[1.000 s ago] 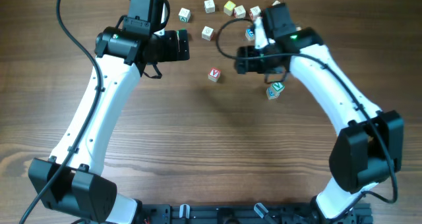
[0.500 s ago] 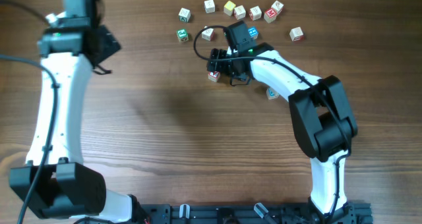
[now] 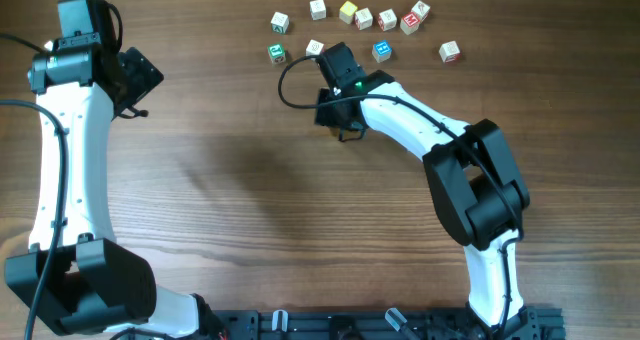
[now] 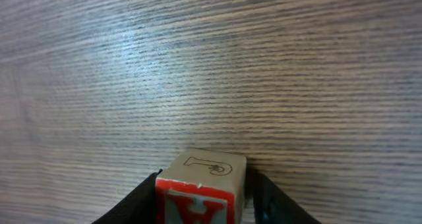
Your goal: Form a tower
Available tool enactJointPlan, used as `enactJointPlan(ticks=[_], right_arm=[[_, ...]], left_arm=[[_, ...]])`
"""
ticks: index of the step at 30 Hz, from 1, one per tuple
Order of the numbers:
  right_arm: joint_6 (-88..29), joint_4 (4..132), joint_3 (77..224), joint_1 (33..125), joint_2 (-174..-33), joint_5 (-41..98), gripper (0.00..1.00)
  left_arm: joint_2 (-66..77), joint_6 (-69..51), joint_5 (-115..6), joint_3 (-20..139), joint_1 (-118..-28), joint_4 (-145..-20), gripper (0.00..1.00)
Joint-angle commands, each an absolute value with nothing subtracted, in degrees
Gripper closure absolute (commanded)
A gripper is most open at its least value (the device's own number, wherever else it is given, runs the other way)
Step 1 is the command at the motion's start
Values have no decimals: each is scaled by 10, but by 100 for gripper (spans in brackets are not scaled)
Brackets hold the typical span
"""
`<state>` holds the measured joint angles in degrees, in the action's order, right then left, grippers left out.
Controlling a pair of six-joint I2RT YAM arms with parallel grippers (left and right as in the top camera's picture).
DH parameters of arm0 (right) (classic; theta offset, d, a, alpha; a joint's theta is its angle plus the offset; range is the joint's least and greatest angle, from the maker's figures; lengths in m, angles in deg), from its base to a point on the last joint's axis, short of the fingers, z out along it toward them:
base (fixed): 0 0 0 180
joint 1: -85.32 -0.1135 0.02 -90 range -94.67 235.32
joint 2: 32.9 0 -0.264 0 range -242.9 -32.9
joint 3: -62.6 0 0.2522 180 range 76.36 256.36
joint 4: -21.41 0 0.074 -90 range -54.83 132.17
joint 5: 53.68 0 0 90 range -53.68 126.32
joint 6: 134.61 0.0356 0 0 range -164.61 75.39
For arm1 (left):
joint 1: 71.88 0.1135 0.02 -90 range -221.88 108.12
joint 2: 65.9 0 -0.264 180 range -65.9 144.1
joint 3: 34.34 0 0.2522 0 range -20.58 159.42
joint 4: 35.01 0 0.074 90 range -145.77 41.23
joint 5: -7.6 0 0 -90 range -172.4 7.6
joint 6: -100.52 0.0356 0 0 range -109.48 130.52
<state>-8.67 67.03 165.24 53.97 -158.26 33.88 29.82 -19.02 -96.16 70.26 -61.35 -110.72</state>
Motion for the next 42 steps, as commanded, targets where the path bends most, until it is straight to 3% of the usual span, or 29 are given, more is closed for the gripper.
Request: enactJointPlan(ticks=[1, 6, 10, 14, 21, 25, 32, 38, 42], right_arm=[[-178, 687, 1639, 541, -1608, 374, 57], [-228, 691, 1639, 541, -1608, 416, 61], [-299, 714, 1654, 541, -1587, 413, 83], [-311, 806, 1728, 541, -1503, 413, 83], [-369, 974, 1734, 577, -1304, 415, 73], [-433, 1041, 1730, 631, -1302, 414, 73], [-522, 989, 1638, 708, -1305, 302, 73], [-539, 901, 1550, 708, -1306, 308, 64], [-542, 882, 1546, 708, -1310, 320, 64]], left_arm=[[304, -200, -959, 698, -612, -1108, 0], [304, -200, -959, 698, -612, -1108, 0], [304, -200, -959, 698, -612, -1108, 0], [304, -200, -959, 698, -612, -1108, 0], [304, -200, -959, 698, -612, -1108, 0], [304, -200, -959, 698, -612, -1108, 0], [304, -200, -959, 698, -612, -1108, 0], [304, -200, -959, 698, -612, -1108, 0], [304, -200, -959, 698, -612, -1108, 0]])
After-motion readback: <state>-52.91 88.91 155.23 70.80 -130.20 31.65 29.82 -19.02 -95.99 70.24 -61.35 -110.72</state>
